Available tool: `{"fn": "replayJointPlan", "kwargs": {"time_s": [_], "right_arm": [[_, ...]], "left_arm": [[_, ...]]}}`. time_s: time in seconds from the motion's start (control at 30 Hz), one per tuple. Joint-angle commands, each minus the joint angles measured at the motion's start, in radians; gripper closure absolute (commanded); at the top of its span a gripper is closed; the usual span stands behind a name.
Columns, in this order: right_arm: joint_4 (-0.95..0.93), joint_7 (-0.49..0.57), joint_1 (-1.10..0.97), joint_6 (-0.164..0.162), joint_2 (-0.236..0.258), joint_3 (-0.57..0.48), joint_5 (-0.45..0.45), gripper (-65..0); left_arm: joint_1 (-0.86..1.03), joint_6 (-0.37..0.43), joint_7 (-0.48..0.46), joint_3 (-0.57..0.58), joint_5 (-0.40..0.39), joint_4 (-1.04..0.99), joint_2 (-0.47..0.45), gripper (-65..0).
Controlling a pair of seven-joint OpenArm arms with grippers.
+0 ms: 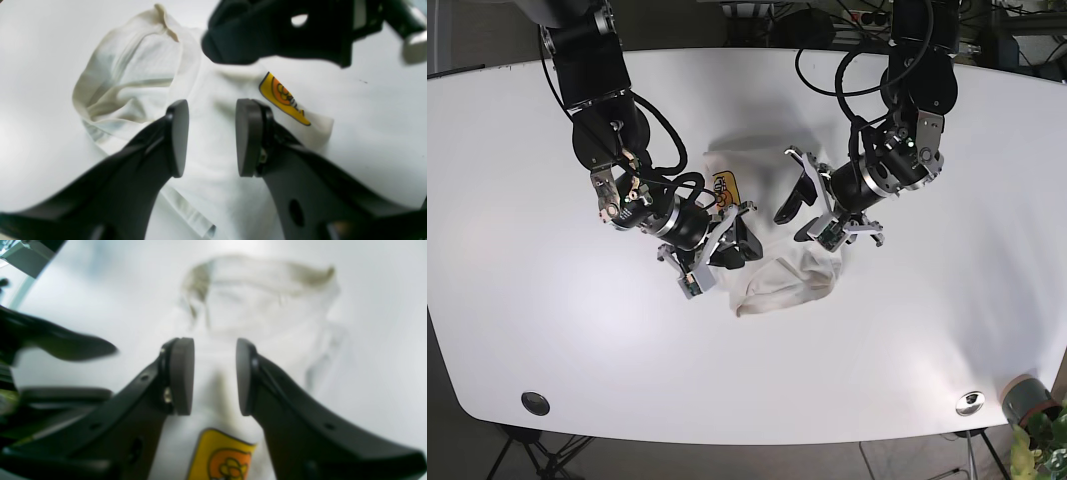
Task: Fold the T-shirt properly
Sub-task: 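Press and tuck the bundle's sides inward with both grippers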
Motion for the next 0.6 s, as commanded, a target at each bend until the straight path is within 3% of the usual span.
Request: {"fn": "replayJointPlan", "kwargs": {"time_s": [0.0,0.23,0.57], "right_arm": [[-0.035,0.059,0.022,0.013,-0.001,0.004,0.017,-19.5],[-0.229,0.207,0.027,0.013,0.019,-0.081,0.017,-19.5],[-0.364,0.316,0.027,0.013,0.025,-0.118,0.017,-19.5]], "left_arm": [[-0.016,-0.001,-0.025,-0.003,0.008,-0.038,-0.002,-21.8],[-0.013,-0.001,-0.146,0.001,0.020,-0.238,-0.002,-21.7],[-0.013,-0.004,-0.201,0.020,0.019,-0.414,-0.020,-21.7]]}}
